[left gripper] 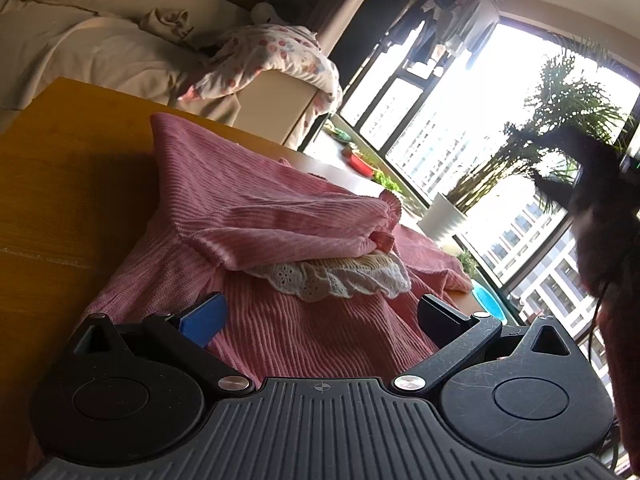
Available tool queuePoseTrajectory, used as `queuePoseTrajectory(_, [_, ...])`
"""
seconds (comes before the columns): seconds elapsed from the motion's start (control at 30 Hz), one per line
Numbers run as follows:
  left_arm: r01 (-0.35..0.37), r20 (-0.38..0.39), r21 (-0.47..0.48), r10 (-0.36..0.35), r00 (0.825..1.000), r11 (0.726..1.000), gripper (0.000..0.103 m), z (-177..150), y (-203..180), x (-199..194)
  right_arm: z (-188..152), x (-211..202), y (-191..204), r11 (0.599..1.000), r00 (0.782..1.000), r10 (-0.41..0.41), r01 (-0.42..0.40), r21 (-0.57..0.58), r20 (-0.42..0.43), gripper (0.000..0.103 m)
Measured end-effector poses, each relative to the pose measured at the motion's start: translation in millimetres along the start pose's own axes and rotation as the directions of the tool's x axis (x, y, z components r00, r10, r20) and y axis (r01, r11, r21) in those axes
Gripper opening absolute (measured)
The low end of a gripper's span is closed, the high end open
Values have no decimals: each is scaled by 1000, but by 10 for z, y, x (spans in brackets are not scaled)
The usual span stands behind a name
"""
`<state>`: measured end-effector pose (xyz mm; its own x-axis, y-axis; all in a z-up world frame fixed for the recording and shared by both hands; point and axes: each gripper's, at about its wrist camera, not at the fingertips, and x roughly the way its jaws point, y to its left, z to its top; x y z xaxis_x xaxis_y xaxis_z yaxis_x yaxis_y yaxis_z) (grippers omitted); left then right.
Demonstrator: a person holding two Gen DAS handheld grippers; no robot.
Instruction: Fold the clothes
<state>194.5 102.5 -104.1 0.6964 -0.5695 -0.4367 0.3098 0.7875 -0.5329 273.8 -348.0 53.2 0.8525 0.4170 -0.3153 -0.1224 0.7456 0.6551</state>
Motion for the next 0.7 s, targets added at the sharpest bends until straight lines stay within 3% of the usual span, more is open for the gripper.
queuePoseTrajectory(0.03, [1, 0, -1, -1, 1000, 1000, 103, 1, 1, 1, -21, 5, -176, 997, 999, -36, 37, 63, -17, 58])
queuePoseTrajectory(0.1, [1, 0, -3, -1, 1000, 1000, 103, 4, 1, 5, -80, -85, -557, 980, 993, -111, 116, 162, -39, 58])
queuePoseTrajectory(0.17, [2, 0, -3, -2, 1000, 1000, 103, 4, 1, 6, -147, -230, -976, 945, 983, -175, 184, 270, -55, 67])
queuePoseTrajectory(0.33, [3, 1, -5, -3, 1000, 1000, 103, 4, 0, 9, -415, -482, -1898, 800, 964, -241, 265, 538, -116, 69])
queuePoseTrajectory(0.43, [4, 1, -7, -4, 1000, 1000, 103, 3, -1, 11, -623, -438, -2281, 694, 971, -194, 237, 680, -140, 69])
queuePoseTrajectory(0.53, [4, 1, -8, -4, 1000, 1000, 103, 3, -2, 13, -791, -273, -2481, 592, 989, -99, 148, 792, -111, 69])
queuePoseTrajectory(0.57, [5, 2, -9, -5, 1000, 1000, 103, 3, -2, 14, -811, -184, -2517, 576, 991, -74, 132, 807, -109, 69])
queuePoseTrajectory(0.7, [6, 2, -11, -6, 1000, 1000, 103, 3, -3, 16, -832, 159, -2550, 593, 990, -19, 122, 796, -137, 69])
